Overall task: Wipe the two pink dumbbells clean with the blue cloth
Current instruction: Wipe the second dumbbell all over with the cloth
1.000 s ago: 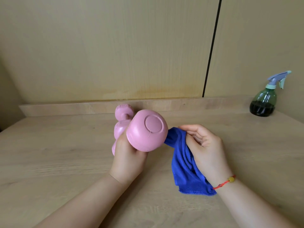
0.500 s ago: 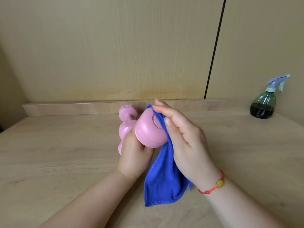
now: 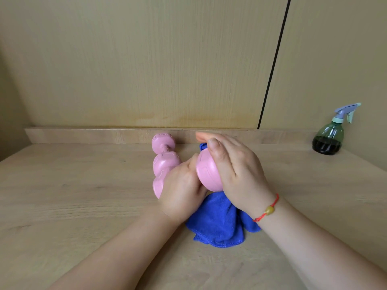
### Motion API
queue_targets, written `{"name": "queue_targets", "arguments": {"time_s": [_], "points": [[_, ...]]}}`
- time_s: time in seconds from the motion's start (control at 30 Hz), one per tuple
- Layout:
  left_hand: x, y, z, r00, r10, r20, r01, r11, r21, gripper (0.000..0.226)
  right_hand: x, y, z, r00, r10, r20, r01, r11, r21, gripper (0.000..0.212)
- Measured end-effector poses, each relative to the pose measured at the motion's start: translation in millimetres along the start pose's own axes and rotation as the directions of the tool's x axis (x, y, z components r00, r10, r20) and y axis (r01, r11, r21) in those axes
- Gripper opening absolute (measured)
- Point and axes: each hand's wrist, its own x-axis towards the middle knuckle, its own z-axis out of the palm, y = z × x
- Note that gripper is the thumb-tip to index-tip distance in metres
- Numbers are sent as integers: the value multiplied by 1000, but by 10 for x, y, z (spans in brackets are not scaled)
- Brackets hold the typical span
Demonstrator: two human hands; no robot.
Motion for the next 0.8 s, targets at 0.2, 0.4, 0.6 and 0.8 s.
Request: {"name": "queue_targets", "arguments": {"time_s": [0.2, 0.4, 0.6, 0.8], "points": [[8, -37, 55, 998, 54, 42, -53, 999, -8, 21, -142, 54, 81, 995, -71, -70, 62, 989, -131, 61], [15, -5, 80, 998, 69, 13, -70, 988, 137, 9, -275, 95, 229, 975, -45, -218, -1, 979, -205, 40], [-23, -63, 149, 988, 98, 119, -118, 977, 177, 4, -426, 165, 255, 973, -79, -217, 55, 992, -112, 41], [-36, -135, 152, 987, 130, 92, -142, 980, 140, 20, -253, 187, 41, 989, 111, 95, -123, 984, 129, 57]]}}
